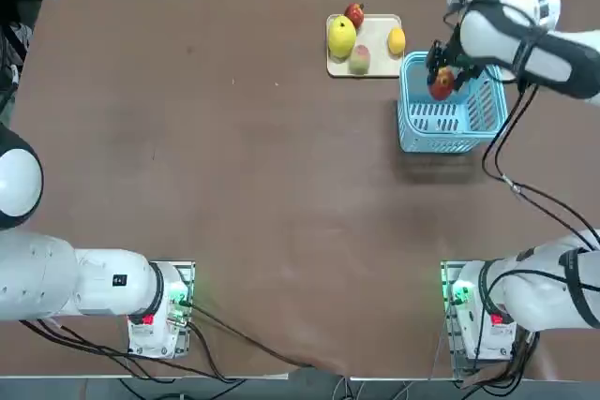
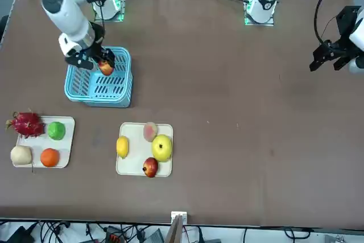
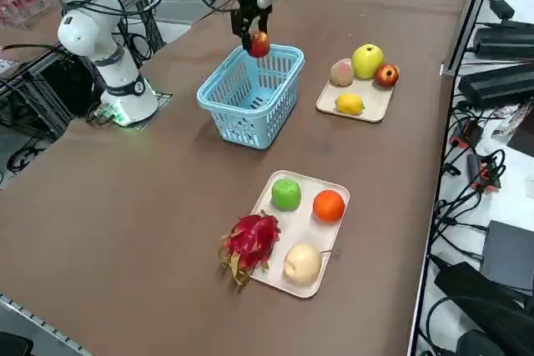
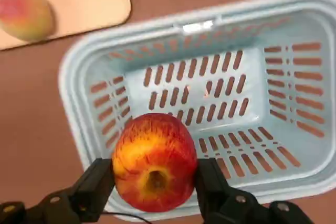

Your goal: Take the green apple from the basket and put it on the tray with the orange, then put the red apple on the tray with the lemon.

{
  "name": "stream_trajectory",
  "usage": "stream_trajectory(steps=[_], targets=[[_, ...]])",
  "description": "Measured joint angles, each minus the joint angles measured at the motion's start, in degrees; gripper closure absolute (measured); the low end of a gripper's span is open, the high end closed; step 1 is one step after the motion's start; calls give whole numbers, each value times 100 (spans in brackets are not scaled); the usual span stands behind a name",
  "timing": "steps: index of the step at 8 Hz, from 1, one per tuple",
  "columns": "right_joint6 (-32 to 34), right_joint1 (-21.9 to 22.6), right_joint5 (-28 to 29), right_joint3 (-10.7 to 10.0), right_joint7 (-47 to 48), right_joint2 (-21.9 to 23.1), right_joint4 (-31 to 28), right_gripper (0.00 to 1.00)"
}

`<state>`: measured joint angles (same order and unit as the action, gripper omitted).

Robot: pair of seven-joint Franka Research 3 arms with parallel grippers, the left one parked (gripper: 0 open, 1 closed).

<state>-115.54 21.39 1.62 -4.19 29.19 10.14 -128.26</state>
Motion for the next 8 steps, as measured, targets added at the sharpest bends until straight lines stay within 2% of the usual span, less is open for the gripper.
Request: stream_trajectory(steps=[2,6,8], targets=[[122,3,-3,21,76,-564,904,14],[89,79,-3,61,578,-2983,3442,14],[-165,185,-6,66,653,-3865,4033,14]])
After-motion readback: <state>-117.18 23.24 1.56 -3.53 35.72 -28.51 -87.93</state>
